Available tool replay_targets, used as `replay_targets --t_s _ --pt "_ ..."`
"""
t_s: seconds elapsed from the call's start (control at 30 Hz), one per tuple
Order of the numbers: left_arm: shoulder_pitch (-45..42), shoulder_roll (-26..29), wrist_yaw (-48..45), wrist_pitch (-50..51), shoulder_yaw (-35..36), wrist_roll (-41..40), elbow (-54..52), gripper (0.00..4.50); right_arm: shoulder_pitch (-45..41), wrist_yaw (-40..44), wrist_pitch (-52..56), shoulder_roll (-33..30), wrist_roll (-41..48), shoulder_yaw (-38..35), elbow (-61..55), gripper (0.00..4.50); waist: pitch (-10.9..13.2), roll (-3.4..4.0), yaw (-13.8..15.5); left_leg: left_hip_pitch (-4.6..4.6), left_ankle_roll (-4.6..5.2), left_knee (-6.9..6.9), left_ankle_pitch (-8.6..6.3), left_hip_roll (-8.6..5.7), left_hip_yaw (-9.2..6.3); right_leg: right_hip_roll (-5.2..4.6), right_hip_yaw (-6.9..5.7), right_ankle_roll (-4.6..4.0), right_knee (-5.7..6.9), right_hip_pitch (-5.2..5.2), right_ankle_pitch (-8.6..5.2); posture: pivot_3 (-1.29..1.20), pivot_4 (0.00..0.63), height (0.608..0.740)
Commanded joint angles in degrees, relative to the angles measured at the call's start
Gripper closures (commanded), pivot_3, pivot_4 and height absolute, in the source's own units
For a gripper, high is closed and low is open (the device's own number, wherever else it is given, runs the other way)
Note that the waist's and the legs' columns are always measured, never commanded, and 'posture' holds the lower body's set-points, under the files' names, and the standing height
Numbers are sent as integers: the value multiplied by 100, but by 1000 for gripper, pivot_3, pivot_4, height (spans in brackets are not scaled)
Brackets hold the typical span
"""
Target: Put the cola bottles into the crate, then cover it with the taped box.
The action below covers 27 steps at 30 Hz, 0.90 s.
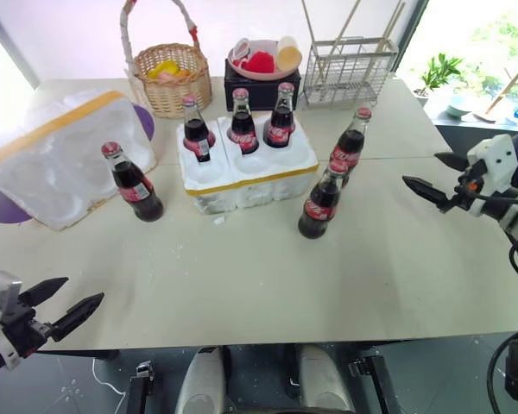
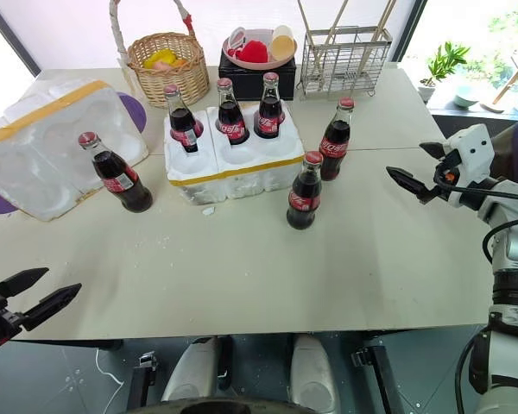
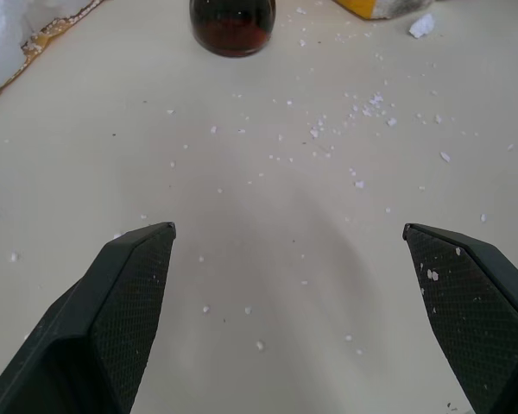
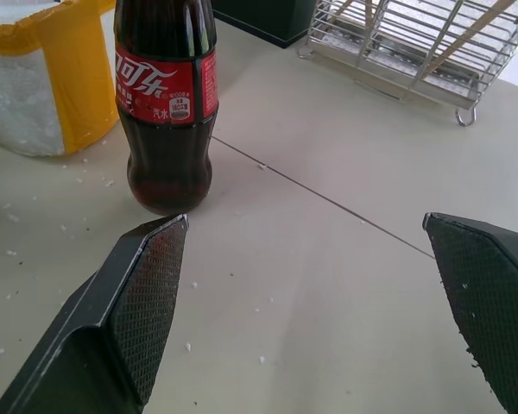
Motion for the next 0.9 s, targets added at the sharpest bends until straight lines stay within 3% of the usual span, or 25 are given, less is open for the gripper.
replay_targets --t_s 0.03,0.37,0.57,0.7,0.9 --pt "-168 23 9 -173 11 57 66 75 -34 -29 -40 -84 44 -104 -160 0 0 0 5 0 0 0 0 0 0 0 0 0 0 0 0 0 150 740" --pt "-940 71 249 -80 2 -84 482 75 -167 27 238 -175 168 -141 -265 0 0 0 5 1 0 1 0 1 1 2 1 -1 4 0 1 0 150 740" --pt "-1789 68 499 25 -161 -379 606 75 -647 132 1272 -451 632 -275 -791 0 2 3 9 1 1 4 1 2 2 3 3 -2 8 0 2 0 150 740" --pt "-2942 18 884 -9 -769 -295 983 75 -1117 688 2751 -1015 1621 -308 -1902 0 10 19 58 -1 1 5 1 2 2 3 5 -2 16 -4 3 0 150 740" --pt "-3811 105 797 -351 -1432 174 1667 75 -1056 1255 4170 -1585 3048 -652 -3211 0 8 1 96 0 -2 3 -11 16 7 21 8 0 6 -2 3 0 150 740"
